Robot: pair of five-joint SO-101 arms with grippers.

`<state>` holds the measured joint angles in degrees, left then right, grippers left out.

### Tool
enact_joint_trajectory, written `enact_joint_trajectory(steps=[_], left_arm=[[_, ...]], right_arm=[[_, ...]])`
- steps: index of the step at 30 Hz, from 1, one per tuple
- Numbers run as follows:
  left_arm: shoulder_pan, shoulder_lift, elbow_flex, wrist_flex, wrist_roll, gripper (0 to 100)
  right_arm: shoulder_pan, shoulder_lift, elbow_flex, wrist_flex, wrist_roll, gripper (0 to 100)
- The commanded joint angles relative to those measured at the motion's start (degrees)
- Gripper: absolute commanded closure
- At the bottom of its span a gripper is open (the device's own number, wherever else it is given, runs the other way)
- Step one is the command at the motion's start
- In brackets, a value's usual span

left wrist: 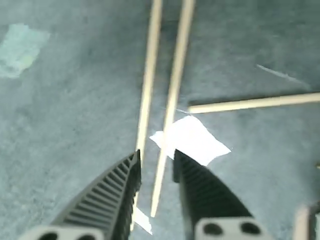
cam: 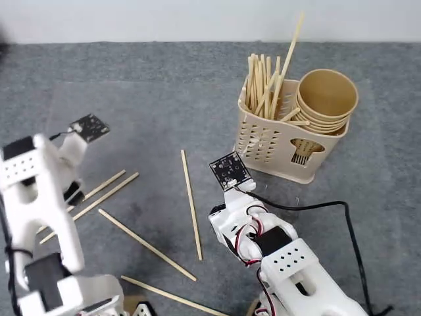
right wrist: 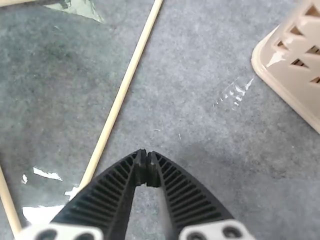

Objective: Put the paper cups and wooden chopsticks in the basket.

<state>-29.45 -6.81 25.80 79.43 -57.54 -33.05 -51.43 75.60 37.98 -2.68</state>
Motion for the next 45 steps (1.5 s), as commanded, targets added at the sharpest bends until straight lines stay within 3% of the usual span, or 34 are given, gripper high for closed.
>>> enact_joint_trajectory(steps=[1,7,11,22,35,45], left_arm=[[-2.5,-6.6,8.2,-11.1,-0.6,82],[-4.2,-7.9,17.6,-23.8,-2.0,77],[-4.1,-7.8,20.6,-24.9,-7.3,77],[-3.4,-2.7,19.5,-30.1,-7.2,77],[-2.9,24.8,-4.4,-19.7,-5.5,77],[-0.2,28.7,-5.3,-10.5,-14.8,99]], right_arm=[[-0.7,-0.3,-0.3,-0.6,0.5,98.3],[-0.7,-0.3,-0.3,-0.6,0.5,98.3],[-0.7,-0.3,-0.3,-0.6,0.4,98.3],[-0.7,-0.3,-0.3,-0.6,0.4,98.3],[-0.7,-0.3,-0.3,-0.6,0.4,98.3],[-0.6,-0.3,-0.3,-0.6,0.5,98.3]])
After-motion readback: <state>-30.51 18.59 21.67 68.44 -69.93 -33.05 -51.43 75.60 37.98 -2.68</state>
